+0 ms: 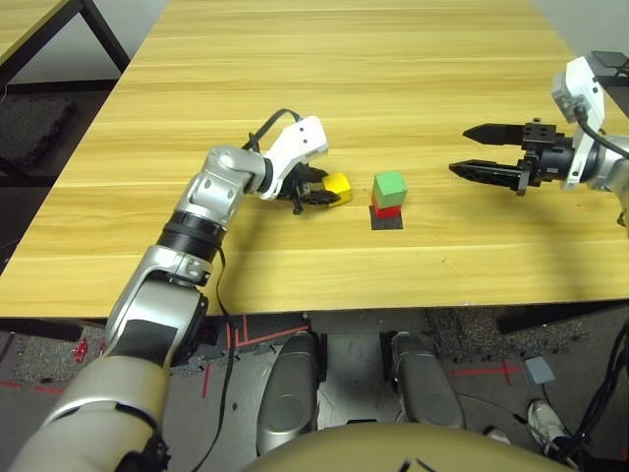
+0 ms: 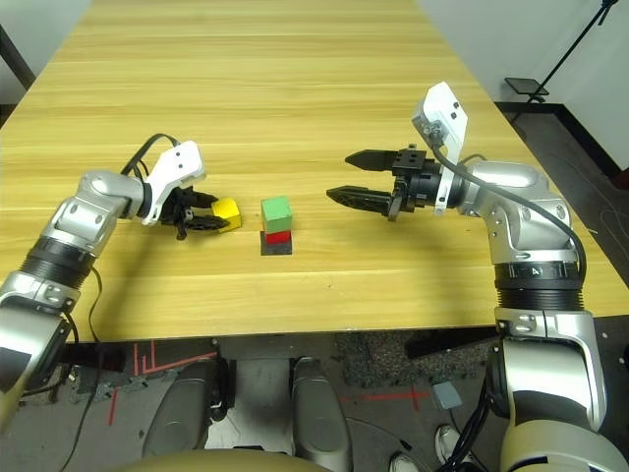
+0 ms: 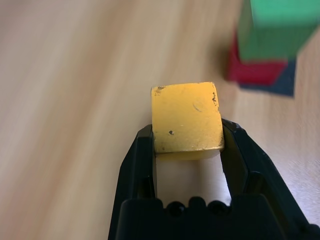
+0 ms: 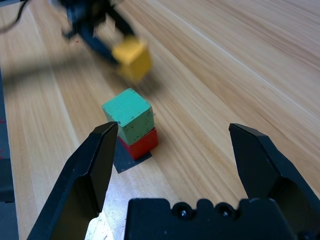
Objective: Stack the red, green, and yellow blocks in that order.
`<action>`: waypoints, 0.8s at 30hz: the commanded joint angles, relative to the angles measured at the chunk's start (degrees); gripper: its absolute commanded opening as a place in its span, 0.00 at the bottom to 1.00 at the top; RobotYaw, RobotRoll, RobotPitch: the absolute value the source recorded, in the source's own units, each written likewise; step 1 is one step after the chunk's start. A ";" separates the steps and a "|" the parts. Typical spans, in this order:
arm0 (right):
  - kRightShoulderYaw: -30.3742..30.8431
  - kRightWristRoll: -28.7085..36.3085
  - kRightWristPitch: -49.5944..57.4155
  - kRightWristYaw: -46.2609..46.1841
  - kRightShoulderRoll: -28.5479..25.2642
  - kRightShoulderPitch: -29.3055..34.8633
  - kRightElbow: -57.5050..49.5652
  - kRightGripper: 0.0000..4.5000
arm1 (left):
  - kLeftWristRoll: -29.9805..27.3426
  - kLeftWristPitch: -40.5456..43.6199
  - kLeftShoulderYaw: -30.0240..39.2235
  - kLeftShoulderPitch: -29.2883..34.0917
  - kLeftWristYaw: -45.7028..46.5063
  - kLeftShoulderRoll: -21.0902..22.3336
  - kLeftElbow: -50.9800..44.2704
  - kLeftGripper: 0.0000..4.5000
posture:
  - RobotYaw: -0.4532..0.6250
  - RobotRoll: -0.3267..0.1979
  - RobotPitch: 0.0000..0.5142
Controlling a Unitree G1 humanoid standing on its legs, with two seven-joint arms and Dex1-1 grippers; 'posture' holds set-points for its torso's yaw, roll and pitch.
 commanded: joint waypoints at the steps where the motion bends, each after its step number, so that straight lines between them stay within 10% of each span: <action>1: 0.60 -0.11 -0.81 0.98 -0.76 -0.61 0.39 1.00 | -1.82 4.74 1.10 -3.89 -2.33 1.65 -5.25 0.42 | 0.60 0.61 0.20; 24: -1.03 1.03 0.43 -0.37 -1.55 3.93 -2.71 1.00 | -5.13 20.44 -7.42 -7.10 1.01 -9.16 -9.50 0.42 | 0.55 0.65 0.23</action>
